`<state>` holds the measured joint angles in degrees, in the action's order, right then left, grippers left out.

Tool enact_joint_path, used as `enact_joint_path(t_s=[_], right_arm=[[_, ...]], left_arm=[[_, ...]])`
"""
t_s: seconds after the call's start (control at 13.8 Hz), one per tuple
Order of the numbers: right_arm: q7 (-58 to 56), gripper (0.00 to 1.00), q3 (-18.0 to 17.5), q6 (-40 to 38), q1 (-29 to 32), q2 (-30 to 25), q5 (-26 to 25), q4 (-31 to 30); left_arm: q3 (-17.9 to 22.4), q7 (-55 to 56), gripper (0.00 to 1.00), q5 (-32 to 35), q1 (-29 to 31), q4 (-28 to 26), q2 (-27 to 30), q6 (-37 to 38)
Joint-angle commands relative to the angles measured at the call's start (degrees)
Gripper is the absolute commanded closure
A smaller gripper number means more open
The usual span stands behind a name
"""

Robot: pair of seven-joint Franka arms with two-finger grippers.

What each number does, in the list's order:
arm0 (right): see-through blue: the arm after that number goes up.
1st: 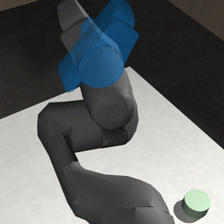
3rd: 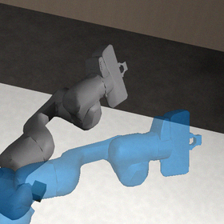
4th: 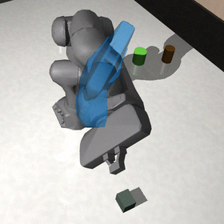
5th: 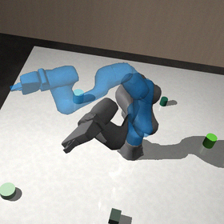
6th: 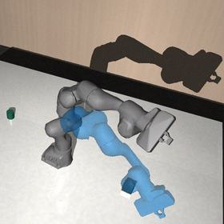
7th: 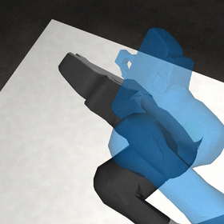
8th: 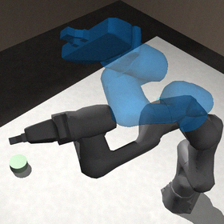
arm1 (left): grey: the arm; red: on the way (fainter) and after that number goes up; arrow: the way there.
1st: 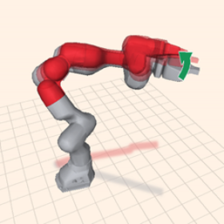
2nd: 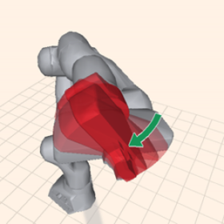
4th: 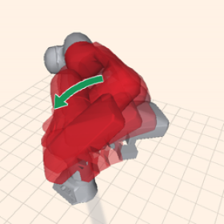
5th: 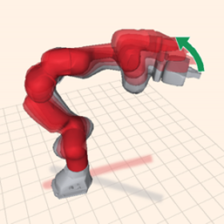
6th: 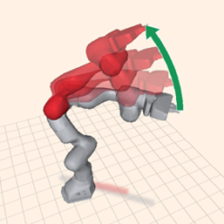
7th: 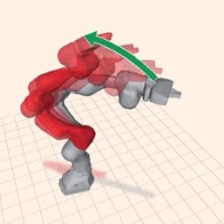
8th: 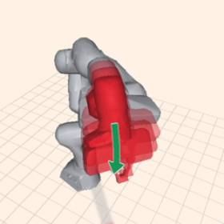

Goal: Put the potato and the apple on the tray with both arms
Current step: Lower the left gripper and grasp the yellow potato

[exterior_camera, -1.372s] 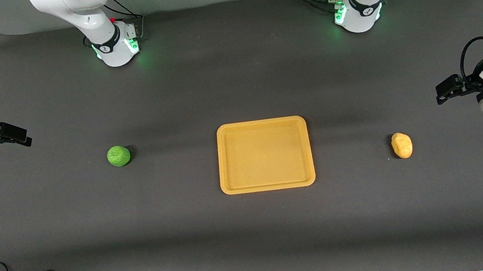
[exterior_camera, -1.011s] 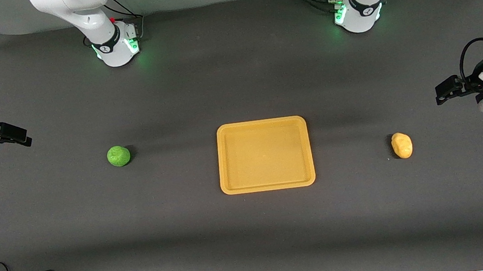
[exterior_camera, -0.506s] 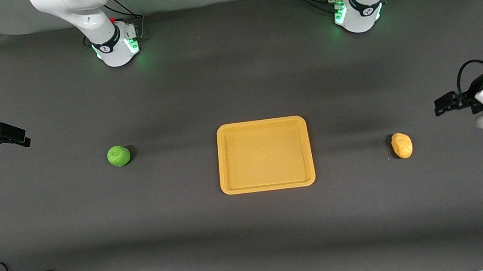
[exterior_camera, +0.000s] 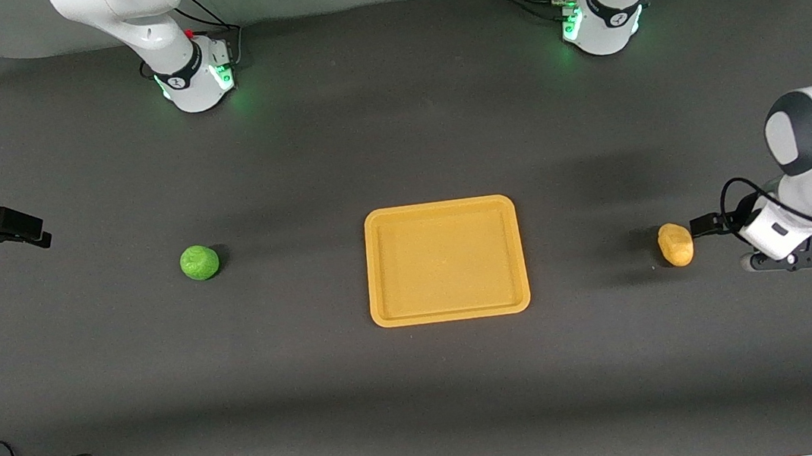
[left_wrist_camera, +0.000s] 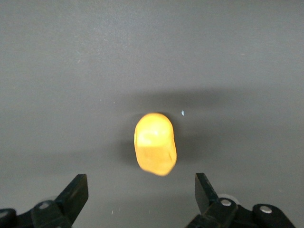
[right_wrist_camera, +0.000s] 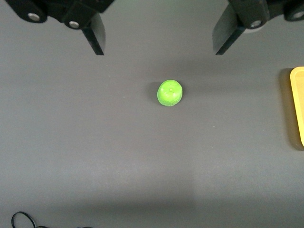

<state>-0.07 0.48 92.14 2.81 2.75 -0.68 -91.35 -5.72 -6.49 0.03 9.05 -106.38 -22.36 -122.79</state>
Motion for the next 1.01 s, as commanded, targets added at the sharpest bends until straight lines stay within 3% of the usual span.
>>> enact_joint_path(t_s=[0.0, 0.07, 0.22, 0.36, 0.51, 0.58, 0.79, 0.94], right_arm=[[-0.3, 0.0, -0.1, -0.7, 0.1, 0.6, -0.1, 1.6], [-0.4, 0.0, -0.1, -0.7, 0.1, 0.6, -0.1, 1.3], [-0.3, 0.0, 0.0, -0.7, 0.2, 0.9, -0.1, 1.1], [-0.5, 0.0, 0.0, -0.8, 0.2, 0.8, -0.1, 1.1], [-0.5, 0.0, 0.0, -0.7, 0.1, 1.0, -0.1, 1.1], [-0.5, 0.0, 0.0, -0.7, 0.2, 1.0, -0.2, 1.6], [-0.3, 0.0, 0.2, -0.7, 0.2, 0.7, -0.2, 1.6], [-0.4, 0.0, 0.2, -0.7, 0.2, 0.9, -0.2, 1.6]], left_arm=[[-0.1, 0.7, 0.0, 0.5, -0.2, -0.6, -3.2, -3.1], [-0.1, 0.6, 0.0, 0.5, 0.2, -1.6, -3.4, -3.2], [-0.2, 0.8, 0.18, 0.5, 0.1, -3.5, -4.5, -5.2], [-0.2, 1.2, 0.18, 0.3, -0.2, -4.1, -7.4, -8.7], [-0.2, 3.6, 0.4, 0.4, -0.5, -4.1, -9.4, -10.6], [-0.2, 3.6, 0.51, 0.4, -0.5, -3.9, -9.5, -10.5], [-0.3, 4.1, 0.66, 0.4, -0.5, -3.2, -7.5, -8.6], [-0.6, 4.5, 0.74, 0.4, -0.5, -0.9, -4.9, -2.2]])
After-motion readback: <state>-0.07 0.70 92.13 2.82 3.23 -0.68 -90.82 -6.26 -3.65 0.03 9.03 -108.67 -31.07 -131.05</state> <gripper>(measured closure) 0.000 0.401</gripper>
